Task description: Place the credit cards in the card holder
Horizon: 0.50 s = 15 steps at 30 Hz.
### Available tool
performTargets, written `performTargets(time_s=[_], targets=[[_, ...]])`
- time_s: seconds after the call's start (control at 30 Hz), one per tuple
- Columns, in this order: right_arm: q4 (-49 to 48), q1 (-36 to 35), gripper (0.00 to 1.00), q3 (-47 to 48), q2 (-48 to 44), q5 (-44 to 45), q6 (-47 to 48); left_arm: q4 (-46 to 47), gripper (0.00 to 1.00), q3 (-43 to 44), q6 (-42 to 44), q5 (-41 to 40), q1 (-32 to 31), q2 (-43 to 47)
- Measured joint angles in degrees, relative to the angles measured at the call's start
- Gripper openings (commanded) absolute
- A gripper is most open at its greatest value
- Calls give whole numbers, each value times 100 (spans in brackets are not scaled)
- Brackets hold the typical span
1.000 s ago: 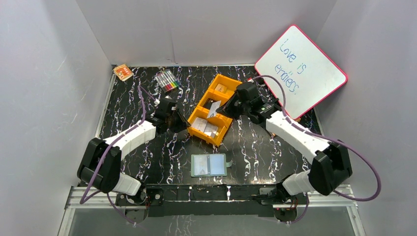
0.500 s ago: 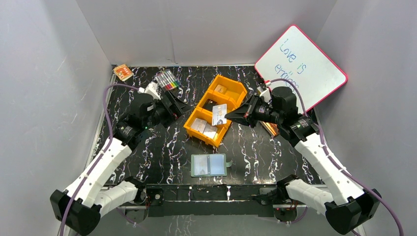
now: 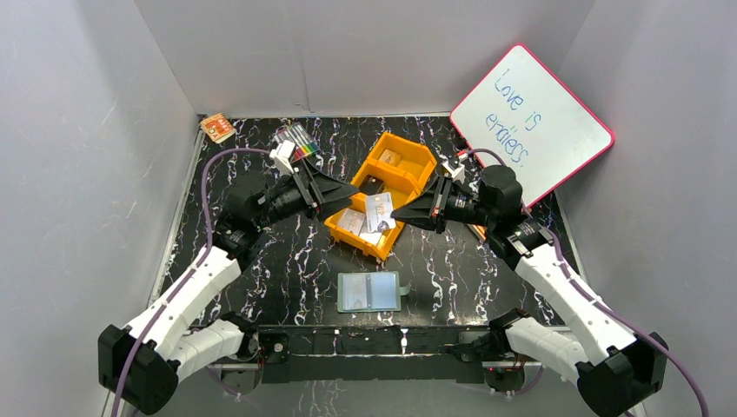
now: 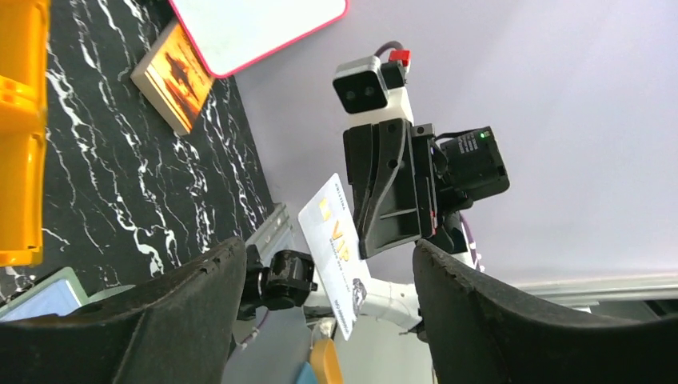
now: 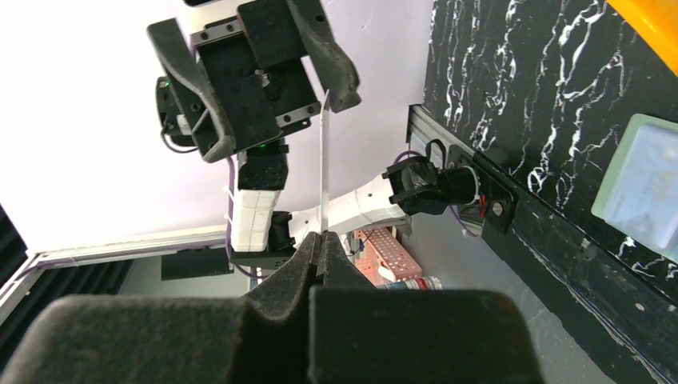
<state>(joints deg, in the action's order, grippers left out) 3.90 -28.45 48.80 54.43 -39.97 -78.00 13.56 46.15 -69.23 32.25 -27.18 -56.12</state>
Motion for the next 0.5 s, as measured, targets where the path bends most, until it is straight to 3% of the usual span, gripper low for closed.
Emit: performTargets(time_s=[0.27,0.5], targets=[[-654,0,0,-107,83,-138,-212,623,60,-81,-358,505,-33,-557],[-957,0,0,-254,221,-160,-282,896,43,-92,-435,686,-111,-723]])
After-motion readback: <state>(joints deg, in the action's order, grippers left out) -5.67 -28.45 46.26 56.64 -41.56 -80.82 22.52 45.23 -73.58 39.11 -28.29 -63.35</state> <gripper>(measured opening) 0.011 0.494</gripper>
